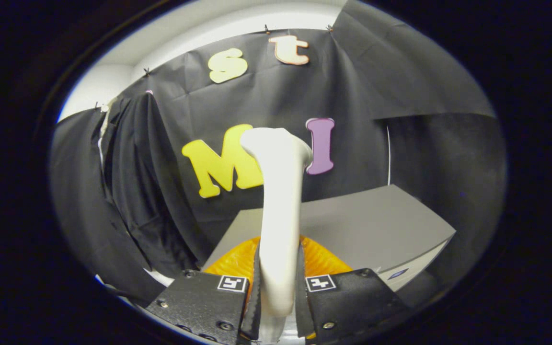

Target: Iron the clothes twice with a garment steamer, once on the left side and once on the right side.

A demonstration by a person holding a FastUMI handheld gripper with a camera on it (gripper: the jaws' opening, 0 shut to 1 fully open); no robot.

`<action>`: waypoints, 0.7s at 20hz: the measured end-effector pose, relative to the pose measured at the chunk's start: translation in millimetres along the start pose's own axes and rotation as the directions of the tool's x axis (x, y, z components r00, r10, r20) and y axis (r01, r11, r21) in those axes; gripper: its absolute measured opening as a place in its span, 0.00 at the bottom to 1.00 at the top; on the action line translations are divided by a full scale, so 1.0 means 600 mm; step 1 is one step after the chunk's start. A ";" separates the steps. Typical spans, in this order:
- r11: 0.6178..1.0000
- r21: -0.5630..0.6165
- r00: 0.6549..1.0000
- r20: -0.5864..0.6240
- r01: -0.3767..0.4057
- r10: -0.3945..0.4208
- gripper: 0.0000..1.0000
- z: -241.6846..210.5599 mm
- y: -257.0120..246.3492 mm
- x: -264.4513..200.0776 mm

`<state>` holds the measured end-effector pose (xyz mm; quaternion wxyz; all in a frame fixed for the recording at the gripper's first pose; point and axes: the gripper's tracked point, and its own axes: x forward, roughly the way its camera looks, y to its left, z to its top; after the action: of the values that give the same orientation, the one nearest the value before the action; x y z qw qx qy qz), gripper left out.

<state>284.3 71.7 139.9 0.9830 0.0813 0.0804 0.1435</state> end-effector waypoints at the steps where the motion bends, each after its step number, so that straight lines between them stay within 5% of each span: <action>1: 1.000 -0.003 1.000 0.021 -0.005 0.005 0.31 0.014 0.022 -0.010; 14: 0.982 -0.069 0.953 0.240 -0.175 0.187 0.31 0.151 0.355 -0.088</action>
<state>193.5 244.8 274.3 0.9697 0.0823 -0.0531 0.2237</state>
